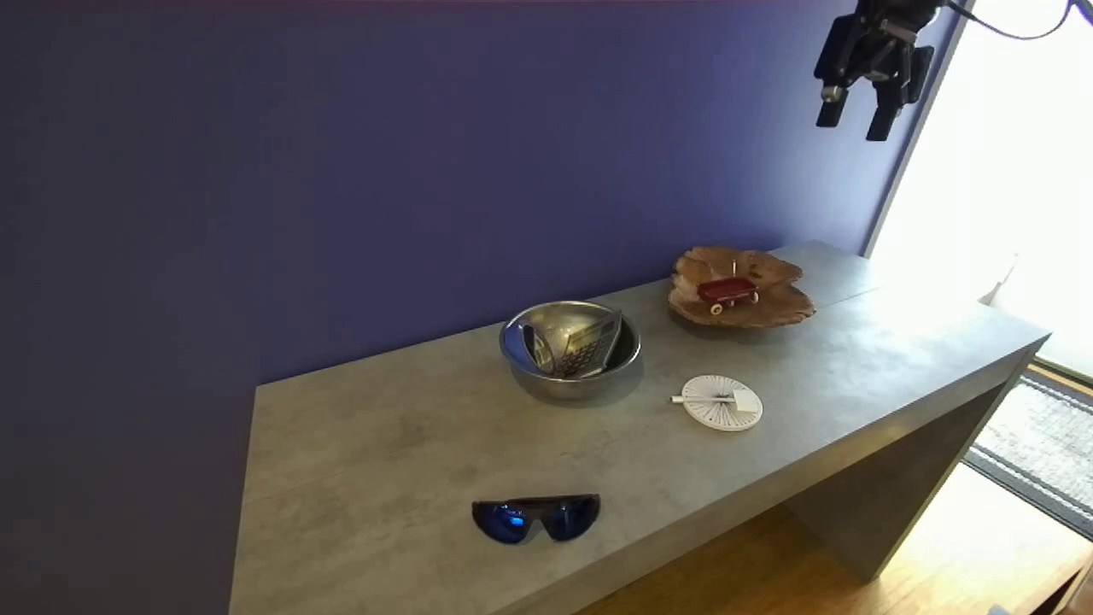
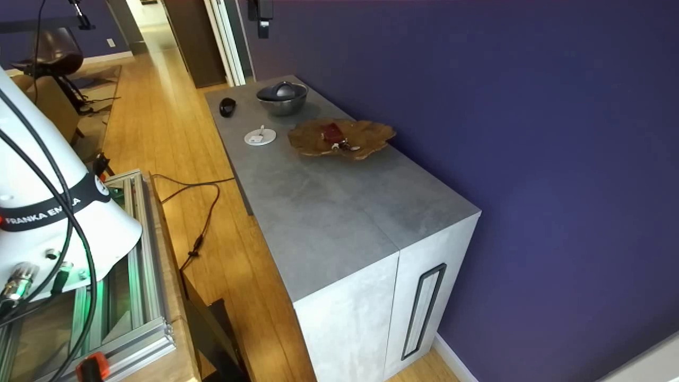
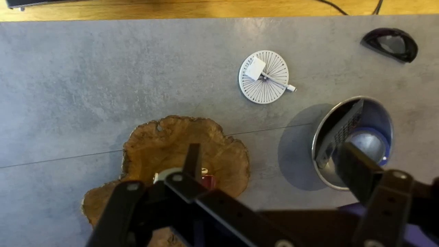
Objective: Move the brown bowl to the front right corner
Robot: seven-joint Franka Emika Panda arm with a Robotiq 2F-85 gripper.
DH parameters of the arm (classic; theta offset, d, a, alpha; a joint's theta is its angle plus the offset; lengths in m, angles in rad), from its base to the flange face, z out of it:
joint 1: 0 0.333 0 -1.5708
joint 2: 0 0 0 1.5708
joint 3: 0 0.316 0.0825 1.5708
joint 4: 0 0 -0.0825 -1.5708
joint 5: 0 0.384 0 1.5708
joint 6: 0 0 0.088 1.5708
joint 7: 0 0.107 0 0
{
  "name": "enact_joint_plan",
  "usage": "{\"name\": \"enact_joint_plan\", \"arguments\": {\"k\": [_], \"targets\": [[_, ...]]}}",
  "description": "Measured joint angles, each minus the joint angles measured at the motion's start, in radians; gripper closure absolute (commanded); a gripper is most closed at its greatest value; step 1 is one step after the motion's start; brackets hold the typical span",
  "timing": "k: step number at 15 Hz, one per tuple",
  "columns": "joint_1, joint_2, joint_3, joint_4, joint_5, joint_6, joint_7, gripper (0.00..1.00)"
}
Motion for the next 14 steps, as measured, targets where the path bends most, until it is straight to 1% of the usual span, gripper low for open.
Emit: {"name": "enact_joint_plan", "arguments": {"k": [3,5,9,11,14], "targets": [[-0.051,0.034,-0.060,-0.063,0.078,0.101,-0.011,0.00],[-0.080,0.070,-0.081,-0.132,0.102,0.235,-0.006,0.00],[-0.122,0.178,-0.108,-0.309,0.105,0.530,0.041,0.00],[-0.134,0.236,-0.119,-0.361,0.105,0.593,0.072,0.00],[-0.134,0.260,-0.120,-0.363,0.105,0.606,0.094,0.00]]}}
